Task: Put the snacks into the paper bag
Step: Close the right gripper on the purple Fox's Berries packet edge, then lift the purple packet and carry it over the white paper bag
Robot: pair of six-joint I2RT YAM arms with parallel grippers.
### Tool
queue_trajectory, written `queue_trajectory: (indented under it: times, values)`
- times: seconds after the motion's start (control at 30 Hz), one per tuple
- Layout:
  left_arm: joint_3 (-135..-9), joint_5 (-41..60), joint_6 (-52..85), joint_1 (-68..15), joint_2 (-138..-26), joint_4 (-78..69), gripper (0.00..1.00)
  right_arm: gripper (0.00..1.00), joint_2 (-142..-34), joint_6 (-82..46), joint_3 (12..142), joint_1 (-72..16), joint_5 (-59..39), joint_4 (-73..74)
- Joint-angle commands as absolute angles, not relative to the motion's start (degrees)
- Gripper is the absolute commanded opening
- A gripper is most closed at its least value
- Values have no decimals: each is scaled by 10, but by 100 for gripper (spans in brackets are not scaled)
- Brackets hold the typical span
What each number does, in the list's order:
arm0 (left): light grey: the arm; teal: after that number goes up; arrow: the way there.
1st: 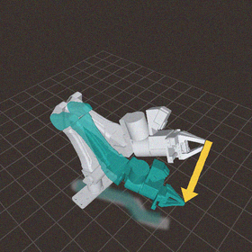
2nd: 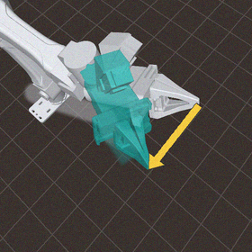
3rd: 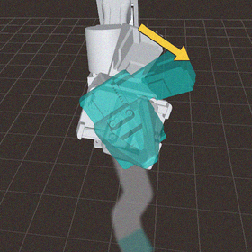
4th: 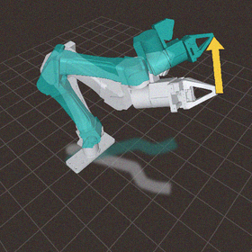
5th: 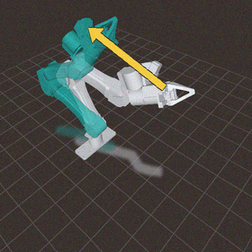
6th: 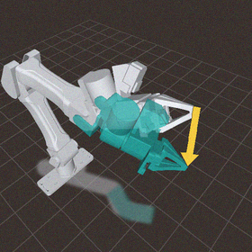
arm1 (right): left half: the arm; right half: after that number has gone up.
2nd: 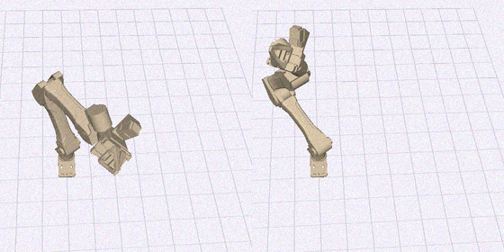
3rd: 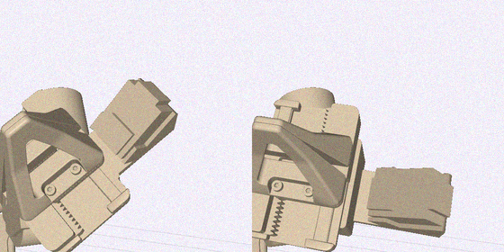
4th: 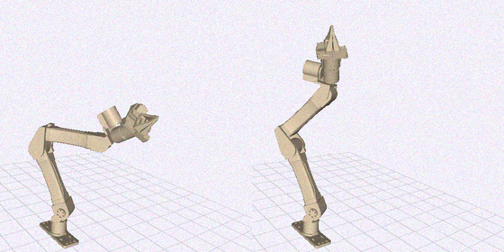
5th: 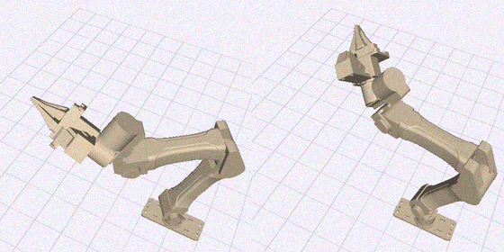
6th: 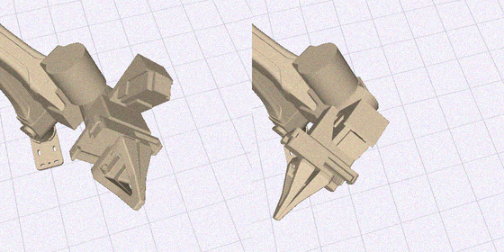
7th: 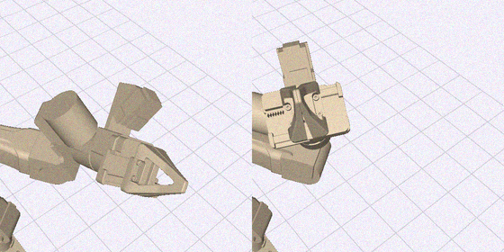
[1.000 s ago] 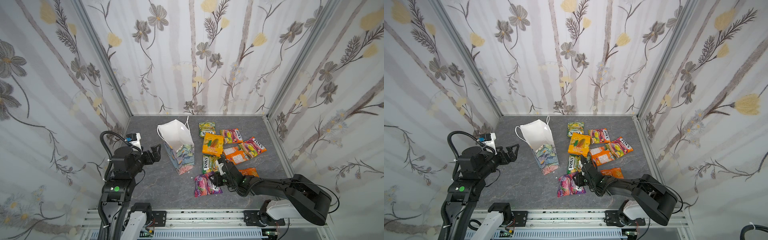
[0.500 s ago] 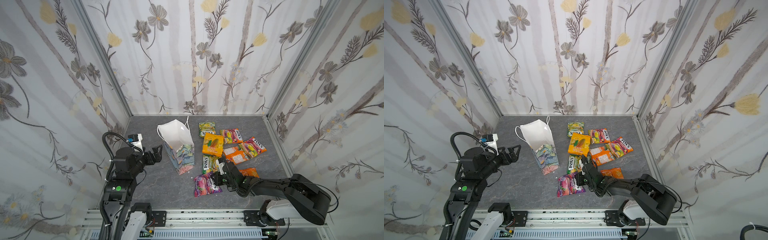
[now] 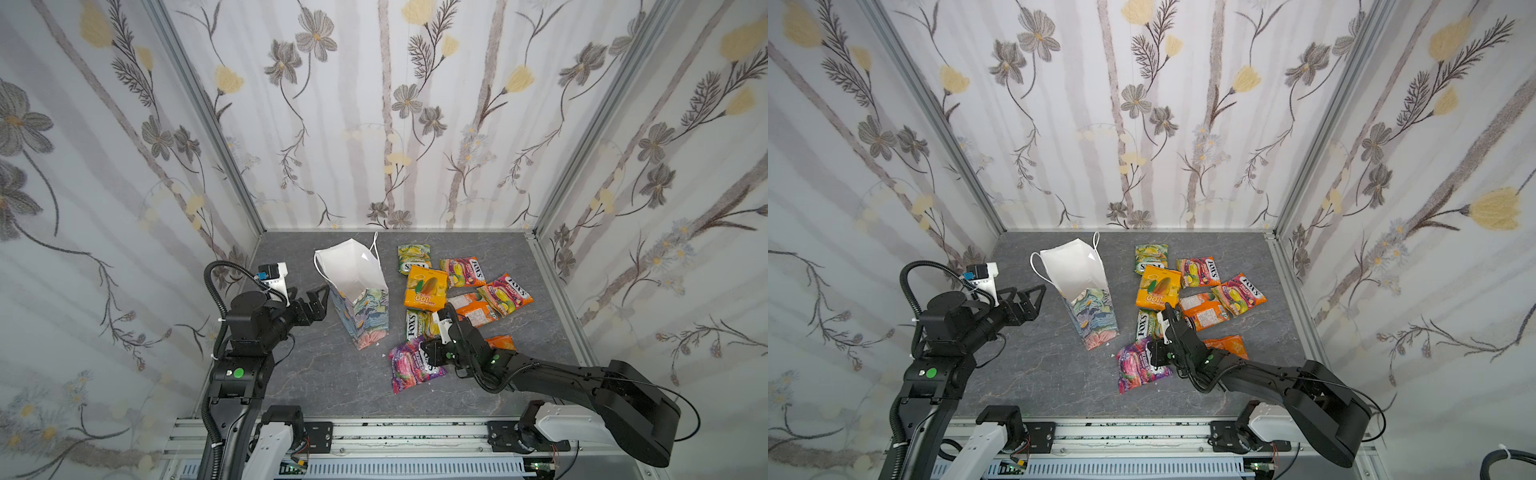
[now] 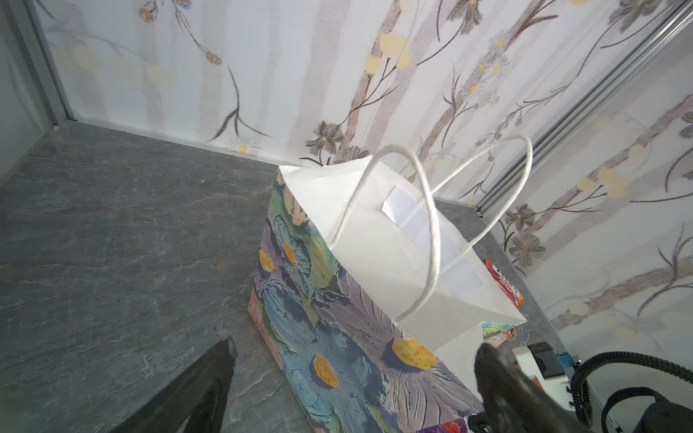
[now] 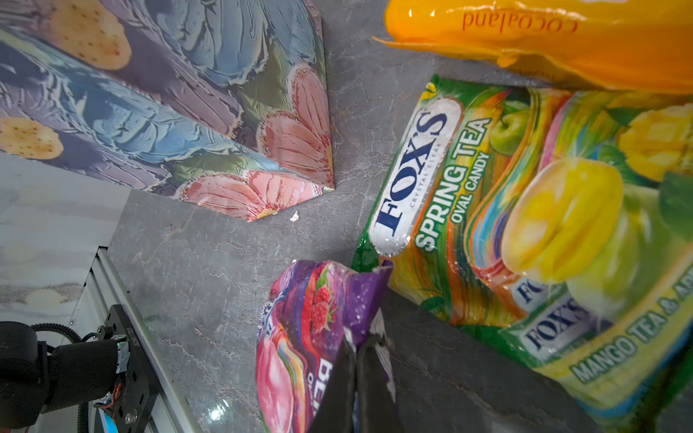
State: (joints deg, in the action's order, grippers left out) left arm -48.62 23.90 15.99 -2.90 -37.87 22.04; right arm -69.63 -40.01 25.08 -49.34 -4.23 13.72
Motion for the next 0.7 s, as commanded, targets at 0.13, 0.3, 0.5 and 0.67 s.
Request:
queue_trajectory:
  times: [0.13,0.3,0.5,0.67]
  values:
    - [-480,292,146,-29,-382,165,100,0,-636,-387,266,-493,-24,89]
    - [-482,253,151,-30,-420,166,100,0,-602,-367,300,-493,-6,31]
    - [-466,248,161,-30,-440,127,100,0,-583,-344,340,-493,-4,-5]
    - [-443,231,158,-30,-440,114,100,0,-579,-326,379,-493,-7,-33]
